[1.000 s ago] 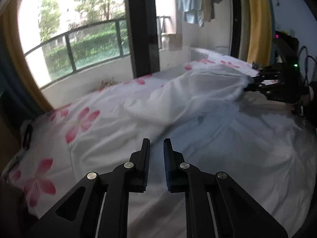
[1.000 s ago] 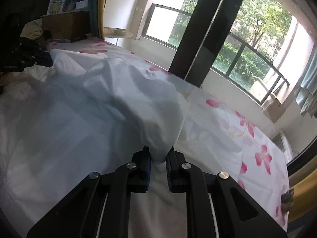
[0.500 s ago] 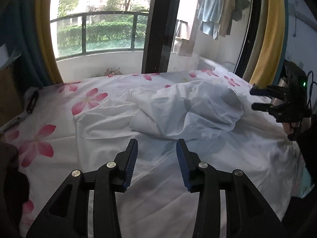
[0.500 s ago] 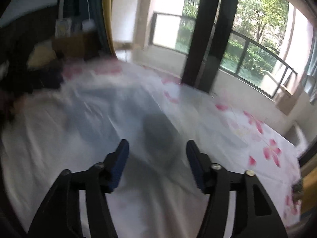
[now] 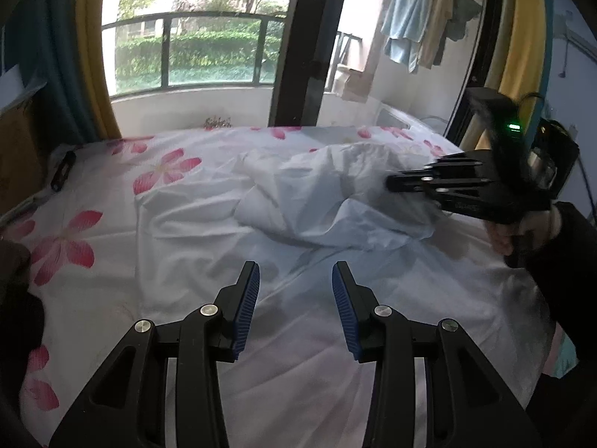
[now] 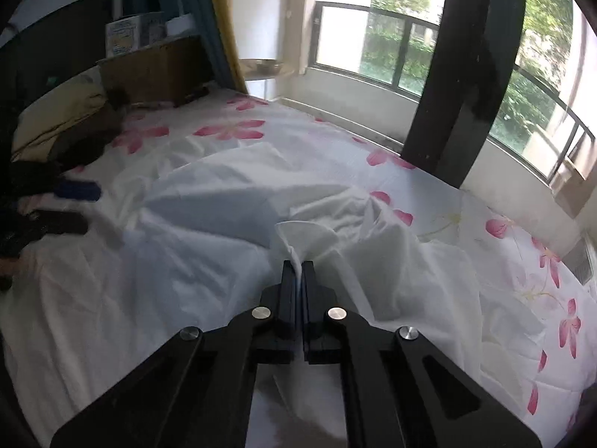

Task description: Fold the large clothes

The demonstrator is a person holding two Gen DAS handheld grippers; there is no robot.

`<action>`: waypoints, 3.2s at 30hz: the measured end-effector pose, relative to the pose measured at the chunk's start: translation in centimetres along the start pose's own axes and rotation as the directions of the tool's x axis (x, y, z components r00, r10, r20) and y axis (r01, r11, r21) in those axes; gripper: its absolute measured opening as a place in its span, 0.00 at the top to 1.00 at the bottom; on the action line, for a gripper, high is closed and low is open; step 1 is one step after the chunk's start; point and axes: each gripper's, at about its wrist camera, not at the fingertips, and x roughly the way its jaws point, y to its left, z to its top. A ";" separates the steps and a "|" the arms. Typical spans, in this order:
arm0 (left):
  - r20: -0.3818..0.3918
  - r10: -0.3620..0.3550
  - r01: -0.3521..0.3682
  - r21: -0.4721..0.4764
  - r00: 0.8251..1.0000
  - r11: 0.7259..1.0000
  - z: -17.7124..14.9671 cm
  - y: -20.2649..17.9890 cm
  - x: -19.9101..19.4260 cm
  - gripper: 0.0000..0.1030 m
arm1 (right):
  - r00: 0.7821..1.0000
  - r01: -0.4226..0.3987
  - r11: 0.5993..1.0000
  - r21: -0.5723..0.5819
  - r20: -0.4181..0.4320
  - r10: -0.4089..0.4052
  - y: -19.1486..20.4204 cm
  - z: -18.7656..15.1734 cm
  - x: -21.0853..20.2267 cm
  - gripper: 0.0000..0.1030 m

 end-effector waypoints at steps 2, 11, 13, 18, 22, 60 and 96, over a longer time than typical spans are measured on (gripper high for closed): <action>-0.016 0.005 -0.006 -0.021 1.000 1.000 -0.2 0.3 0.4 0.58 | 1.000 -0.002 1.000 -0.008 0.004 0.002 0.6 -0.8 -1.1 0.98; -0.023 -0.026 0.024 -0.076 0.999 0.997 0.2 0.2 1.6 0.57 | 0.992 -0.053 0.994 -0.092 -0.117 0.042 4.5 -6.1 -2.5 0.96; -0.026 -0.031 0.029 -0.087 0.999 0.996 0.5 0.2 1.7 0.52 | 0.992 -0.025 0.995 -0.099 -0.128 0.012 4.6 -7.0 -2.8 0.88; -0.019 -0.027 0.024 -0.105 0.999 0.994 1.1 0.6 1.8 0.50 | 0.997 -0.007 1.000 -0.022 -0.072 0.005 2.0 -7.4 -5.9 0.37; -0.016 -0.021 0.019 -0.106 1.000 0.994 1.9 0.9 2.2 0.50 | 0.998 0.070 0.996 0.053 -0.001 -0.071 -2.0 -6.0 -8.3 0.37; -0.144 0.113 -0.120 -0.041 0.983 0.992 2.9 1.1 7.0 0.46 | 0.956 0.283 0.932 0.228 -0.150 -0.254 -7.0 -5.5 -2.3 0.68; -0.097 0.186 -0.199 -0.137 0.978 0.971 -8.8 0.7 -6.6 0.46 | 0.902 0.430 0.821 0.376 -0.209 -0.377 -4.6 -15.5 -14.9 0.51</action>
